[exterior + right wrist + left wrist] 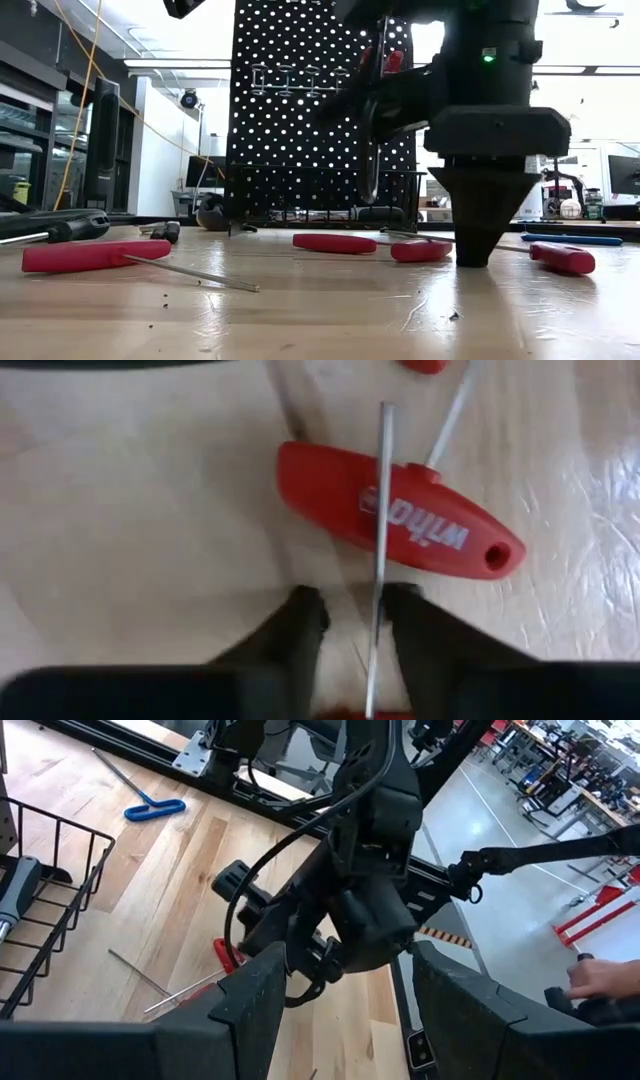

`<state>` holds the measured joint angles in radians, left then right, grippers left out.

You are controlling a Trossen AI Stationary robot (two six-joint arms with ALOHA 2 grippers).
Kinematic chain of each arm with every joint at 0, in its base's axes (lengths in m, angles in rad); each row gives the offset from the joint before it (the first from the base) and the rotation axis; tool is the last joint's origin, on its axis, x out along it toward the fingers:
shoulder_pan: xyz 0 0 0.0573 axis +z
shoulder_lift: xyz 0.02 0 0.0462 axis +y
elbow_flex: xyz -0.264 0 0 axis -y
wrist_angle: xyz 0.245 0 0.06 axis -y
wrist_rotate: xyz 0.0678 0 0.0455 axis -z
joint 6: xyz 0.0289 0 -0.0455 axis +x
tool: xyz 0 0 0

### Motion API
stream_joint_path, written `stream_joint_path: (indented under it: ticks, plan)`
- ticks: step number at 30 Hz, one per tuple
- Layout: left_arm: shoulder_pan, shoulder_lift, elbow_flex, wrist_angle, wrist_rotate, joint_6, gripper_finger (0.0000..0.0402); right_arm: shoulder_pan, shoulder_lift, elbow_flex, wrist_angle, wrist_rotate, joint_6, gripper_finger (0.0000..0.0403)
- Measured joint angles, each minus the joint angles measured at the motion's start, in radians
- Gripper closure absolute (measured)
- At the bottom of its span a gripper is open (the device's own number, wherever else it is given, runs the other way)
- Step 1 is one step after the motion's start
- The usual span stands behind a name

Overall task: Hang tools onto peg board
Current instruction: Hang the red allen wrench on the peg board

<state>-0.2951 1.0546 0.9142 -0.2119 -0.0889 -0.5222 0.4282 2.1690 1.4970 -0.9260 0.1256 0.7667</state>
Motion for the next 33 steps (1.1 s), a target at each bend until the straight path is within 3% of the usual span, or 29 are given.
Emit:
stream_joint_path:
  ticks: [3,11,14,20,28,33]
  plan:
    - [0.000,-0.002,0.000,0.000,0.000,0.001,0.0202,0.002,0.010,0.001,0.019,-0.034,-0.004,0.0381]
    - [0.000,-0.056,0.000,0.052,-0.009,0.060,0.0202,0.025,-0.075,0.047,-0.089,-0.024,0.018,0.0401]
    - [0.001,-0.072,0.000,0.080,-0.029,0.087,0.0202,0.026,-0.149,0.102,-0.135,0.026,0.021,0.0401]
    - [0.001,-0.070,0.000,0.174,-0.048,0.111,0.0202,0.011,-0.275,0.230,-0.158,0.248,0.123,0.0402]
    - [-0.006,-0.045,0.016,0.312,-0.185,0.361,0.0200,-0.022,-0.382,0.419,-0.016,0.737,0.218,0.0402]
    - [-0.006,0.003,0.093,0.315,-0.239,0.576,0.0183,-0.051,-0.385,0.478,0.147,0.837,0.157,0.0402]
